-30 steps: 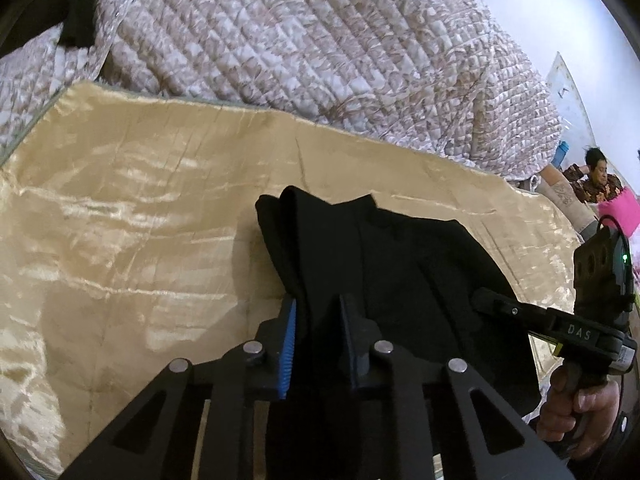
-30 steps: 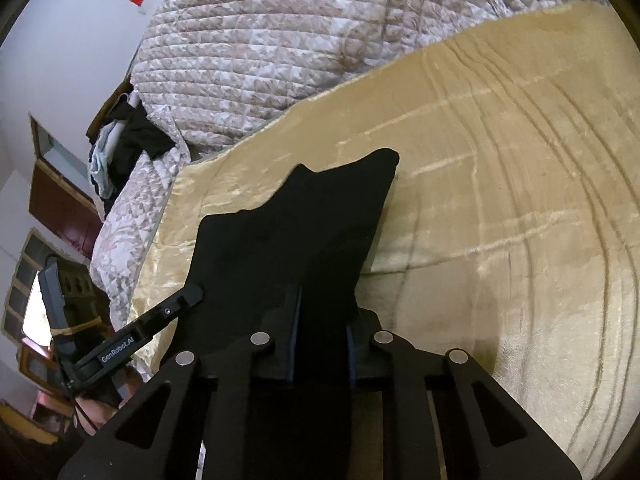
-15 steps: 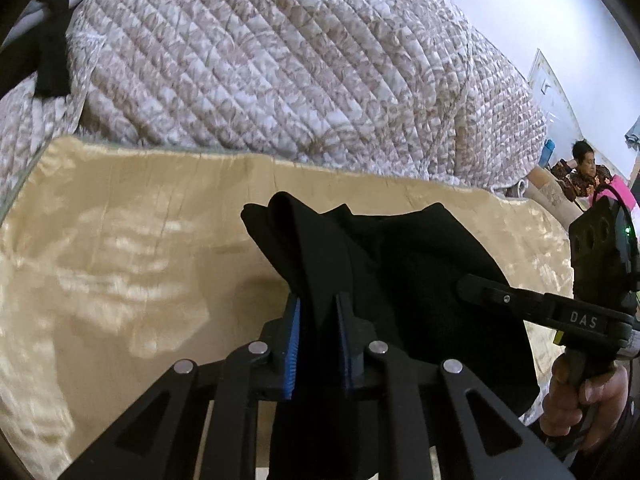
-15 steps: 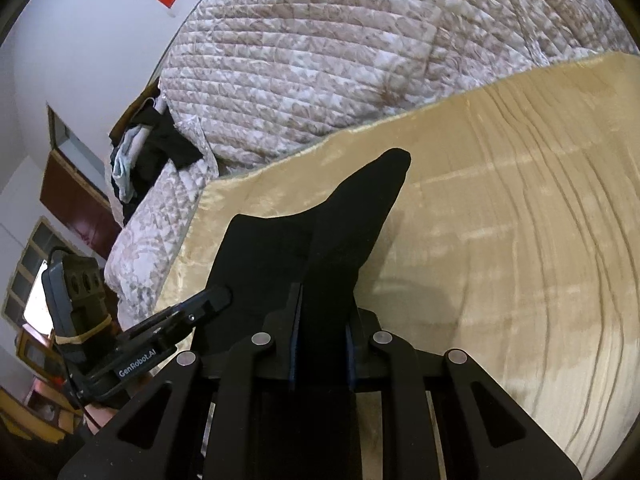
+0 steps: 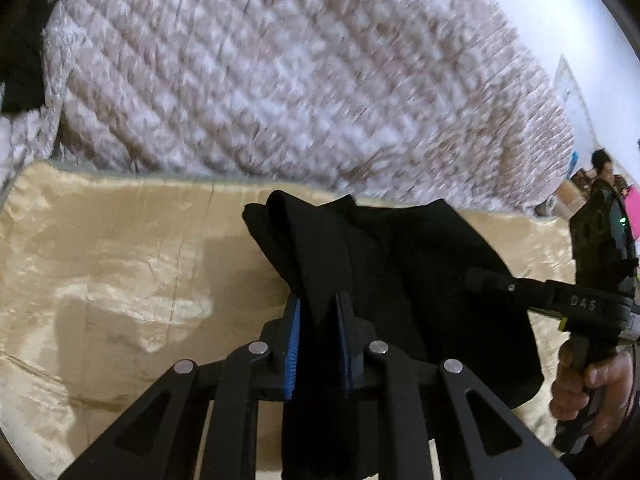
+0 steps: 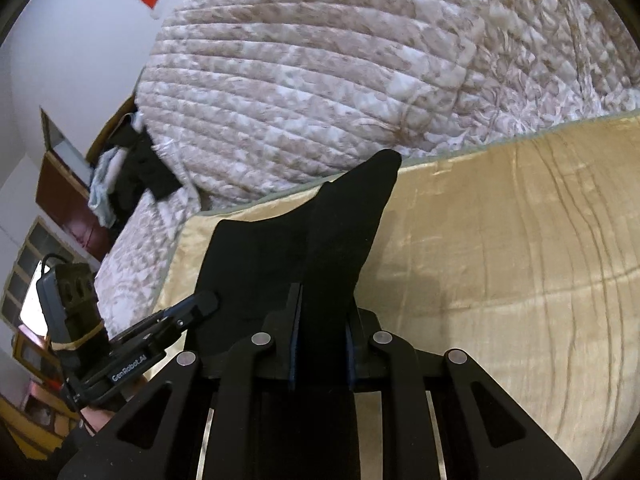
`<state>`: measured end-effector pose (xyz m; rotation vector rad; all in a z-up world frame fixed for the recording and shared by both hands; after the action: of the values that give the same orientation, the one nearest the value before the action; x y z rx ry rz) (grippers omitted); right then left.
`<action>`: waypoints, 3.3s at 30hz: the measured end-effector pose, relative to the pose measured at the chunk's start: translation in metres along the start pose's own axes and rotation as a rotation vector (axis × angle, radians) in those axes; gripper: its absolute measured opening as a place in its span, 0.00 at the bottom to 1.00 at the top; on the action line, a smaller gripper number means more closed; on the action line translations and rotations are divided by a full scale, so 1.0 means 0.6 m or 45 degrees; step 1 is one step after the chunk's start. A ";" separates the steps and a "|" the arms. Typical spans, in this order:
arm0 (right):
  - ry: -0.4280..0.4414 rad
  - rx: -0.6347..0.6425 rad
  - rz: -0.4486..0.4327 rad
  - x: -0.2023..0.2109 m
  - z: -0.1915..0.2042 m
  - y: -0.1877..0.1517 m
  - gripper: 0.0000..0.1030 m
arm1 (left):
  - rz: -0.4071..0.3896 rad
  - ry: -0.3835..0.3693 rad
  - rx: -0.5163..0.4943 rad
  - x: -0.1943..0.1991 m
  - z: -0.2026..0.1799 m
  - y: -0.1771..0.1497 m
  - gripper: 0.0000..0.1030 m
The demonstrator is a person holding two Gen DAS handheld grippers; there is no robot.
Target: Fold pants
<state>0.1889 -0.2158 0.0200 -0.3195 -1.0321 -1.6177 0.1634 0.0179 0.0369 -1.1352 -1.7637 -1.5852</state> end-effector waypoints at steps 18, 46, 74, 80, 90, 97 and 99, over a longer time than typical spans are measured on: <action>-0.373 0.180 -0.020 0.030 0.048 -0.100 0.24 | -0.018 0.112 -0.027 0.056 -0.045 -0.089 0.21; -0.445 0.202 0.026 0.030 0.043 -0.216 0.24 | 0.063 0.250 0.042 0.048 -0.038 -0.172 0.24; -0.618 0.214 0.002 0.015 0.032 -0.253 0.40 | 0.085 0.351 0.065 0.033 -0.031 -0.218 0.46; -0.618 0.220 0.009 0.004 0.028 -0.248 0.46 | 0.084 0.357 0.064 0.028 -0.027 -0.216 0.53; -0.610 0.240 0.007 0.000 0.028 -0.249 0.52 | 0.083 0.354 0.077 0.028 -0.022 -0.217 0.61; -0.617 0.268 0.007 -0.004 0.032 -0.250 0.58 | 0.084 0.355 0.079 0.027 -0.023 -0.218 0.63; -0.616 0.269 0.007 -0.003 0.031 -0.250 0.58 | 0.083 0.356 0.078 0.026 -0.022 -0.218 0.64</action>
<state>0.0499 -0.2031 -0.0382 -0.5868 -1.5526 -1.4405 0.0435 0.0127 -0.0190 -0.8849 -1.5649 -1.5555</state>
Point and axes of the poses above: each gripper's, at about its wrist camera, not at the fingertips, and x roughly against the way its jaws point, z to its left, y to its top, the point moved 2 cm from there along -x, roughly the way its jaws point, and after that the axes turned 13 degrees about z, right-handed, at the moved point
